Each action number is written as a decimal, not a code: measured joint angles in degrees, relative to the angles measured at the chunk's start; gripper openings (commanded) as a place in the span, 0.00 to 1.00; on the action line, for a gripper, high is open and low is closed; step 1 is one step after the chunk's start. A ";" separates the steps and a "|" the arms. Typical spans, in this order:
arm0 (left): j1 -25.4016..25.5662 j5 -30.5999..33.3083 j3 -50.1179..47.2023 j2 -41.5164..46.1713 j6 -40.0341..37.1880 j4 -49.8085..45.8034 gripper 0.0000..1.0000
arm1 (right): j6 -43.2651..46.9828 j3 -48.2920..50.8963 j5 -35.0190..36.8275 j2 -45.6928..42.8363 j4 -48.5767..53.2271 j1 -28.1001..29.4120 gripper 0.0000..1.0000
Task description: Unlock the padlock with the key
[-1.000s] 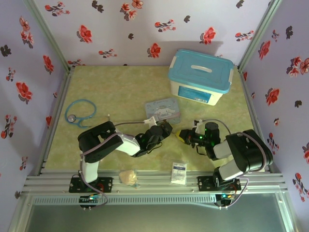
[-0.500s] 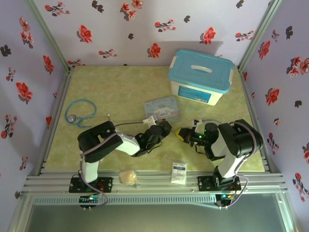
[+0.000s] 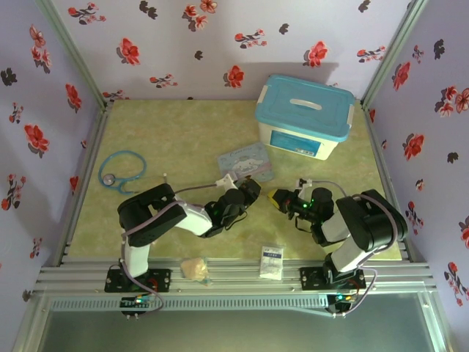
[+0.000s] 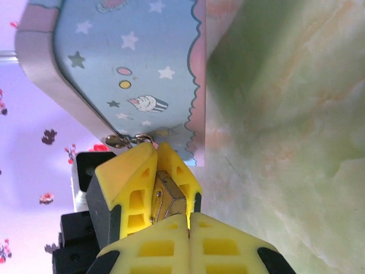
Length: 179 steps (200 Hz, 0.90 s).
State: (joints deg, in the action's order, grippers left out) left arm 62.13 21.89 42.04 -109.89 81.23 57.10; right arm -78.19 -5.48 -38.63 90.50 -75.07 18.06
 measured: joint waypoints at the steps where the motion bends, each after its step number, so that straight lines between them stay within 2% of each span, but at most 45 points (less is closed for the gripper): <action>1: 0.00 0.02 0.00 0.02 0.04 0.09 0.00 | -0.07 0.02 0.07 -0.07 0.02 0.02 0.00; 65: -0.04 0.17 0.00 0.02 1.40 2.03 0.00 | -8.55 0.72 8.76 -1.84 -0.09 3.10 0.00; 111: -0.04 0.66 0.02 0.00 1.36 1.97 0.00 | -11.47 1.46 17.79 -4.87 2.54 8.07 0.00; 138: 0.11 0.22 0.13 0.00 1.92 2.08 0.00 | -11.39 2.16 24.04 -12.90 10.54 11.26 0.00; 179: 0.50 -0.87 0.94 -0.09 3.10 2.12 0.00 | -8.11 1.88 32.89 -33.90 33.44 16.61 0.00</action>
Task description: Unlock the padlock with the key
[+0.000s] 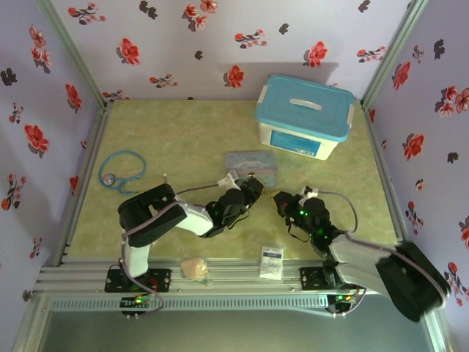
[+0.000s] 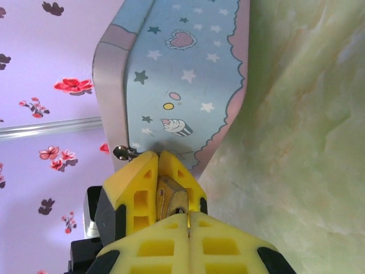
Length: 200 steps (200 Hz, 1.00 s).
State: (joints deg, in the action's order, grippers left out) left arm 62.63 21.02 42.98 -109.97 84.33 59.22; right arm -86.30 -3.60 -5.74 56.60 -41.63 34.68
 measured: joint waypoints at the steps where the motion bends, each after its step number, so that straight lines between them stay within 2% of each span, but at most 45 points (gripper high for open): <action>1: 0.02 -0.04 0.04 0.00 0.07 0.00 0.00 | 0.04 0.00 0.13 -0.42 0.44 0.02 0.00; 27: 0.85 -0.68 1.14 -1.27 0.70 0.07 0.00 | 0.63 -0.22 2.56 -9.14 8.11 0.59 0.00; 77: 2.03 -1.05 1.64 -3.50 2.73 -0.04 0.00 | 0.63 -0.20 3.78 -8.72 11.21 0.87 0.00; 109: 2.03 0.63 0.44 -3.48 3.45 0.87 0.00 | 0.76 0.44 6.05 -20.04 20.15 0.85 0.00; 125: 1.99 1.40 -0.13 -3.48 3.87 1.22 0.00 | 0.76 0.70 6.27 -22.86 22.53 0.85 0.00; 154: 1.92 2.03 -0.13 -3.48 4.11 2.64 0.00 | 0.76 1.36 6.21 -21.35 23.96 0.85 0.00; 200: 1.95 2.16 -0.07 -3.48 4.98 3.26 0.00 | 0.81 1.44 5.75 -12.37 19.65 0.85 0.00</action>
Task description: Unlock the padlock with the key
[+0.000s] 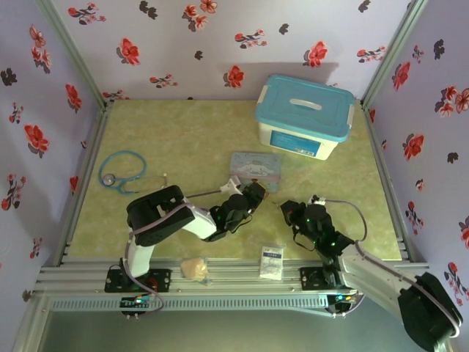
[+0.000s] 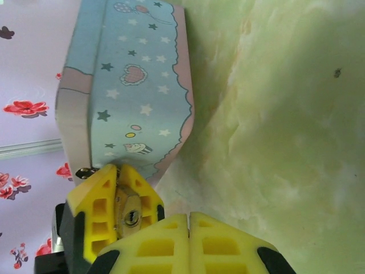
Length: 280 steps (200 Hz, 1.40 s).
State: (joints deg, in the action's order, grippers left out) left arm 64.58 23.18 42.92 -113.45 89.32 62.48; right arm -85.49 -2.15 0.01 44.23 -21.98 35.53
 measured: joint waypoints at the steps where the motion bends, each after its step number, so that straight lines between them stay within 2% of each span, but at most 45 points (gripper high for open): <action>1: 0.00 0.00 0.00 0.00 0.07 0.02 0.00 | 0.02 0.00 0.00 0.13 -0.11 0.00 0.00; 124: 0.04 0.00 0.00 -0.02 1.55 0.26 0.00 | 1.88 -0.48 -1.09 6.51 -7.54 0.00 0.00; 201: 0.31 0.02 0.22 -1.20 2.56 0.72 0.00 | 2.43 -0.74 -1.09 5.55 -8.66 0.00 0.00; 280: 0.37 0.02 0.22 -1.79 3.61 0.94 0.00 | 2.56 -1.33 -1.29 11.37 -14.58 0.00 0.00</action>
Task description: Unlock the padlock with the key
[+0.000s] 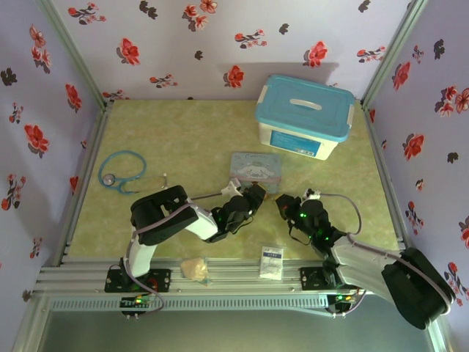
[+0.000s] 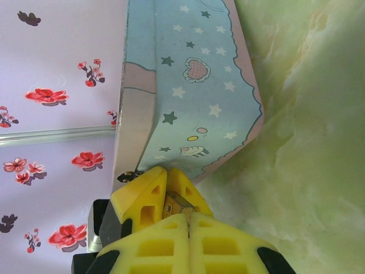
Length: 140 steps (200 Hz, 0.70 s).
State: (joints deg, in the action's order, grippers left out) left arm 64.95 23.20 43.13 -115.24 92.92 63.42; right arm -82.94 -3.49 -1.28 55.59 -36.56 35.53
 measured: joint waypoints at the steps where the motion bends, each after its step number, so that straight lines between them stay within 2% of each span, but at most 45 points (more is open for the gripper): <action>1: 0.00 0.00 0.00 0.00 -0.02 0.00 0.00 | 0.00 0.00 0.00 0.00 0.00 0.00 0.00; 58: -0.02 0.24 0.42 -0.11 -0.02 0.02 0.00 | 0.04 0.00 0.66 -9.70 7.06 0.00 0.00; 140: -0.02 0.26 0.59 -0.11 0.00 0.02 0.00 | 0.04 0.00 0.68 -4.90 6.97 0.00 0.00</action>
State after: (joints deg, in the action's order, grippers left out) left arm 64.93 23.46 43.72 -115.35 92.92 63.44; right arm -82.89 -3.49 -0.60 50.70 -29.58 35.53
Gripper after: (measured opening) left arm 0.141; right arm 0.048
